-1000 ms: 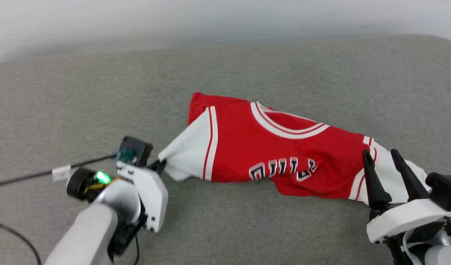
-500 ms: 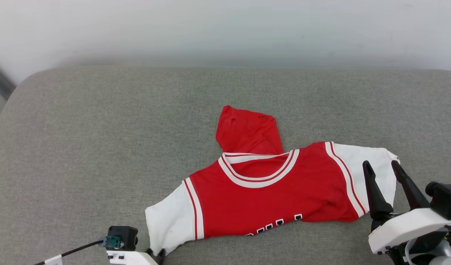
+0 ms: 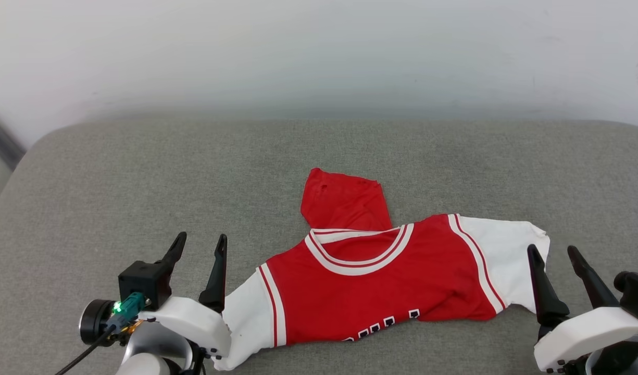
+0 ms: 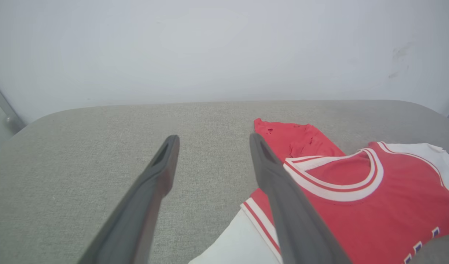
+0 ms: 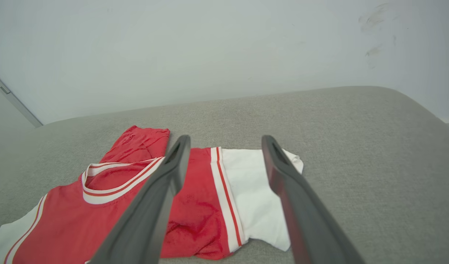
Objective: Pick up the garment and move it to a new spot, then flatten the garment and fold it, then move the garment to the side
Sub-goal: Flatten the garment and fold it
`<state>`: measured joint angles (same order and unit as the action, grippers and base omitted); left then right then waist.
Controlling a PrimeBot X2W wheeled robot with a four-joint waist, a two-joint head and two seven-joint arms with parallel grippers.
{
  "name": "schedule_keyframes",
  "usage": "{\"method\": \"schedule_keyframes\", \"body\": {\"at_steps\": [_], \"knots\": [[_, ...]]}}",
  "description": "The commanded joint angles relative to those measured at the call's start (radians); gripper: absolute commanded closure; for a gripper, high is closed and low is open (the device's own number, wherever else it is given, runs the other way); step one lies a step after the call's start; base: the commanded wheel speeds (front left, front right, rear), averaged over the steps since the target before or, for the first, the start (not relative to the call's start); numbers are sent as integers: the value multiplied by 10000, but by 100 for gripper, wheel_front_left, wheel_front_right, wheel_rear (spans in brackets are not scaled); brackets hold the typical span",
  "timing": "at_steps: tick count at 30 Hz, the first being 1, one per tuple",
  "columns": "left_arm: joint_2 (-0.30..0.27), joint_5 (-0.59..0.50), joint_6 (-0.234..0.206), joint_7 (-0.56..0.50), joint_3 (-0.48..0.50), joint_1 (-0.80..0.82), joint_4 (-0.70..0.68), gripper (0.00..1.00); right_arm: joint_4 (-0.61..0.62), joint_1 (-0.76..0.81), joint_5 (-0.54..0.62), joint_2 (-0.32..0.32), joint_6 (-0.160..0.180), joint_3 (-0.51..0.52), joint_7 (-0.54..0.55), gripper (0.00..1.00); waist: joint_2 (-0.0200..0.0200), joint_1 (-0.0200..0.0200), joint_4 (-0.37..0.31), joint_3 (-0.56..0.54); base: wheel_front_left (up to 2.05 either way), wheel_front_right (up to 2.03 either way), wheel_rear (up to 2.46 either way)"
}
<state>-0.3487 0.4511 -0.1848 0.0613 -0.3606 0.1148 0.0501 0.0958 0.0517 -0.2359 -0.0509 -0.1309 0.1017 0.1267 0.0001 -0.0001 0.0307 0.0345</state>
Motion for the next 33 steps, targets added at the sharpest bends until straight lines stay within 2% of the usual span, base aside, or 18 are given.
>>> {"method": "schedule_keyframes", "body": {"at_steps": [1,5,9,18,25,26,29,33], "knots": [[51,-46,63,208,-11,122,95,0,-31,117,33,11,3,63,27,0,-1,1,12,-41,0,0,0],[225,-138,172,849,-50,368,369,0,-373,143,-278,8,3,427,393,0,-1,1,94,-83,0,0,0],[343,-194,162,1167,-80,575,483,0,-1096,-120,-598,-45,3,1299,1252,0,-1,1,293,17,0,0,0],[493,-260,238,1416,-140,1103,417,0,-3152,-1702,-1508,-1282,3,2856,4444,0,-1,1,951,1103,0,0,0],[644,-309,242,1631,-101,1635,447,0,-3703,-3544,-1727,-2153,3,2750,6317,0,-1,1,1252,2334,0,0,0],[692,-342,267,1700,-117,1853,519,0,-3910,-4251,-1615,-2343,3,2575,6742,0,-1,1,1319,2752,0,0,0],[723,-360,321,1747,-137,2051,602,0,-4165,-4698,-1365,-2583,3,2416,6999,0,-1,1,1354,3059,0,0,0],[784,-360,330,1802,-167,2189,771,0,-4707,-4822,-1402,-2338,3,2187,7324,0,-1,1,1352,3247,0,0,0]]}}
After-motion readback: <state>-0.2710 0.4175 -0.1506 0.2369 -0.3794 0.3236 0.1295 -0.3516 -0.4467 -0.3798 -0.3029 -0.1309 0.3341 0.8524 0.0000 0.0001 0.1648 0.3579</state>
